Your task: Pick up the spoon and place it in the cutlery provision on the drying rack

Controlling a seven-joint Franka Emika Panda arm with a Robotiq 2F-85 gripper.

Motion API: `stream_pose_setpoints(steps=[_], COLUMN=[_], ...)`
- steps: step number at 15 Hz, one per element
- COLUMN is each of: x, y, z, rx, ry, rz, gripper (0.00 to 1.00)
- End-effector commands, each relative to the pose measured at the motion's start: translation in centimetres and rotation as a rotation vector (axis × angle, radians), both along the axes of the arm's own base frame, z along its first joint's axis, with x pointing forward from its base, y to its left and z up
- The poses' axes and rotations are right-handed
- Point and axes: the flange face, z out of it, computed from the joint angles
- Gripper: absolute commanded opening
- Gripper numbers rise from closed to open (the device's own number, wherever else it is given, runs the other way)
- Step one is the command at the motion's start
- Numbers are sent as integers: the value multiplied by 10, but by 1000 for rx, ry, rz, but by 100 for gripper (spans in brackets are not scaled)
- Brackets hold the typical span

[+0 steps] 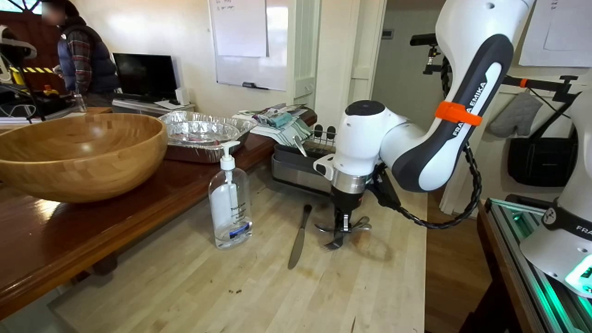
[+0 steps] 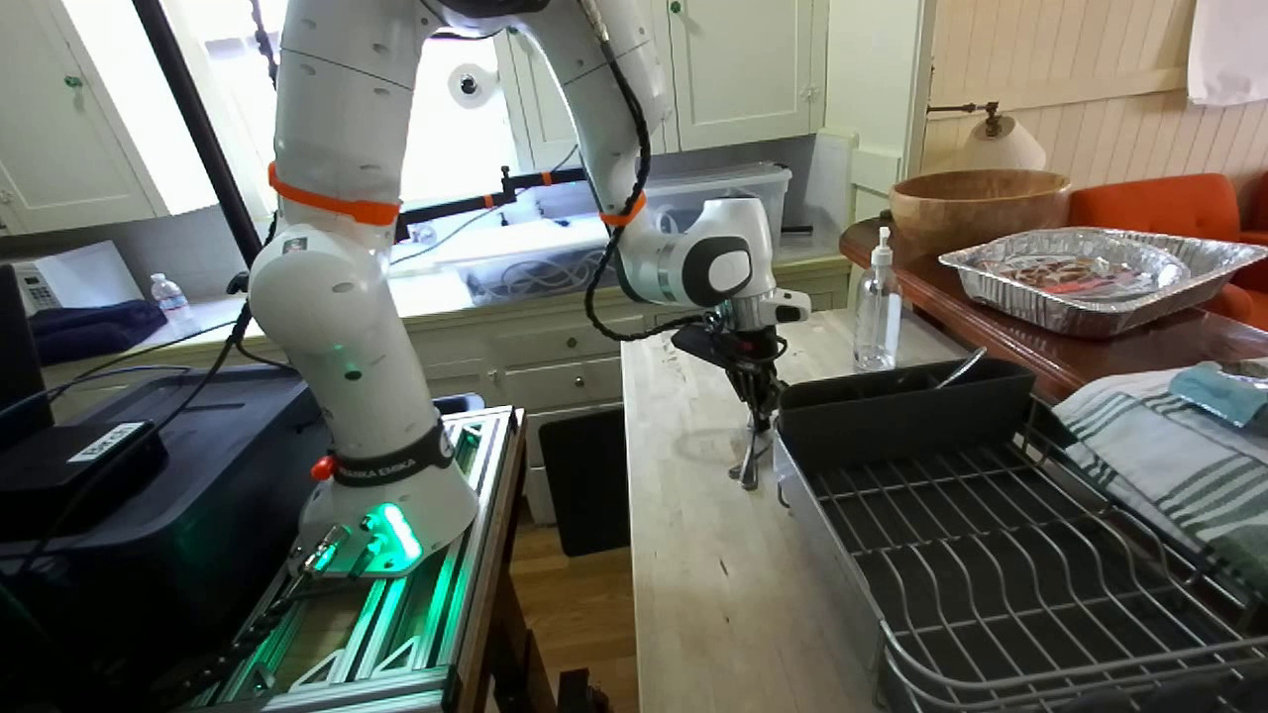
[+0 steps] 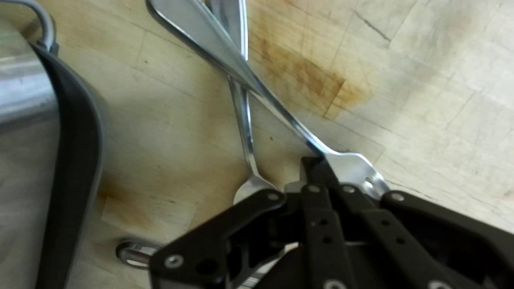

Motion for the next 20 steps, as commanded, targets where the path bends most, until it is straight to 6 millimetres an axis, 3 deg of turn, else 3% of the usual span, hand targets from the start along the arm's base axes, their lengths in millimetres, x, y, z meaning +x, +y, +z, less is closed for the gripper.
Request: stream_pose_setpoints(steps=[1, 10, 15, 16, 17, 20], x=[-11, -32, -33, -32, -32, -29], y=[3, -1, -20, -24, -28, -34], z=[-6, -1, 12, 13, 15, 19], rx=[14, 23, -12, -18, -23, -40], ry=[37, 68, 33, 26, 21, 2], rz=[7, -45, -86, -94, -99, -102], gripper=[0, 0, 0, 6, 27, 47])
